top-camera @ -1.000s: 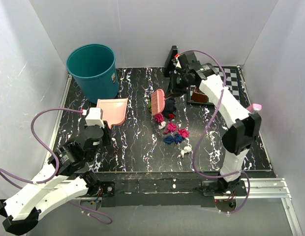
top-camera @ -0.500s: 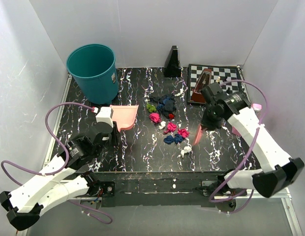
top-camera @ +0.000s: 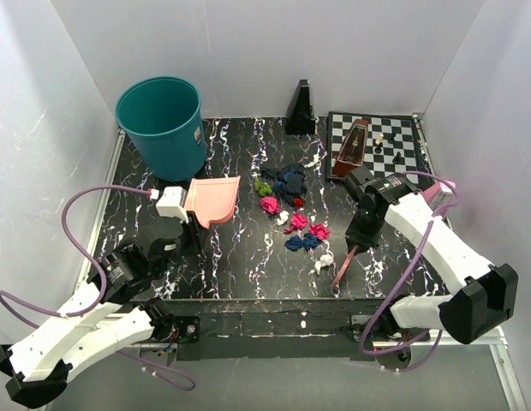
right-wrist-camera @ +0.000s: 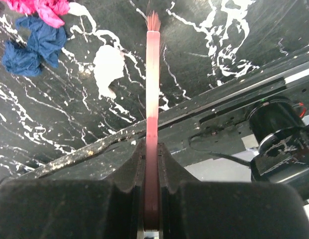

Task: Sweep away the paper scraps from the table

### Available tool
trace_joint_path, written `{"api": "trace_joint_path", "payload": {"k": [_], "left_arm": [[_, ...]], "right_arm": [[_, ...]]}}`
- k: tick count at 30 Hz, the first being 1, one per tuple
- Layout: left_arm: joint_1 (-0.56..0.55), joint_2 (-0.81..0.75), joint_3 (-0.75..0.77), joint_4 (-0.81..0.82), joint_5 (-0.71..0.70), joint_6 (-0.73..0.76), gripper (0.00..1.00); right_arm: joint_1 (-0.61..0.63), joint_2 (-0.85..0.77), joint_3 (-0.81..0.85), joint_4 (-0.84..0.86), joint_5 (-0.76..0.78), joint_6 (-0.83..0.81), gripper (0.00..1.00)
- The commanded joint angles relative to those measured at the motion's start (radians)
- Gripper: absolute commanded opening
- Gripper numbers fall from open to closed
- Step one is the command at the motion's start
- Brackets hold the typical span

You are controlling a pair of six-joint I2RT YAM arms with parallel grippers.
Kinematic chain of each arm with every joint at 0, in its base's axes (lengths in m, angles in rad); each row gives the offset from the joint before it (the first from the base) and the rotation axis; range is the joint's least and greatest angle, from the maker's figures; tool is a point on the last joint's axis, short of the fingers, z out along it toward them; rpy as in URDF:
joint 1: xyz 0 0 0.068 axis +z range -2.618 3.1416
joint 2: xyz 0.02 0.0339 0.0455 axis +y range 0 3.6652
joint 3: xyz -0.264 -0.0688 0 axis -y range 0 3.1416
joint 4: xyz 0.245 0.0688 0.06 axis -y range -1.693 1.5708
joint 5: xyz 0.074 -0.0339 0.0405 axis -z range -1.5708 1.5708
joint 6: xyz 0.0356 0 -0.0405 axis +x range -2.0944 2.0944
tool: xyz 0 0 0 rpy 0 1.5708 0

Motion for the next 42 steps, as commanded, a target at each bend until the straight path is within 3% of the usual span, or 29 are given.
{"api": "trace_joint_path", "payload": {"k": [1,4,8,13,16,27,34,42], "left_arm": [[0.005,-0.021,0.011,0.017,-0.026,0.022,0.0],[0.005,-0.018,0.014,0.007,-0.037,0.025,0.0],[0.005,-0.015,0.012,0.006,-0.037,0.016,0.0],[0.005,-0.022,0.009,-0.002,-0.048,0.01,0.0],[0.003,-0.027,0.006,-0.005,-0.051,0.007,0.0],[0.005,0.005,0.012,-0.005,-0.028,0.007,0.0],[0.005,0.013,0.009,-0.005,-0.029,0.007,0.0],[0.003,0.033,0.014,-0.003,-0.045,0.011,0.0]], "right_arm": [[0.01,0.032,0.044,-0.071,-0.133,0.032,0.01],[0.014,0.069,0.079,0.117,-0.257,0.033,0.01],[0.014,0.179,0.203,0.261,-0.28,0.047,0.01],[0.013,0.386,0.602,0.088,-0.207,-0.019,0.01],[0.014,0.405,0.719,-0.015,-0.132,-0.062,0.01],[0.005,0.279,0.455,-0.256,0.123,-0.02,0.01],[0.005,0.297,0.26,-0.207,0.079,0.006,0.01],[0.007,0.446,0.436,0.046,-0.137,-0.108,0.01]]}}
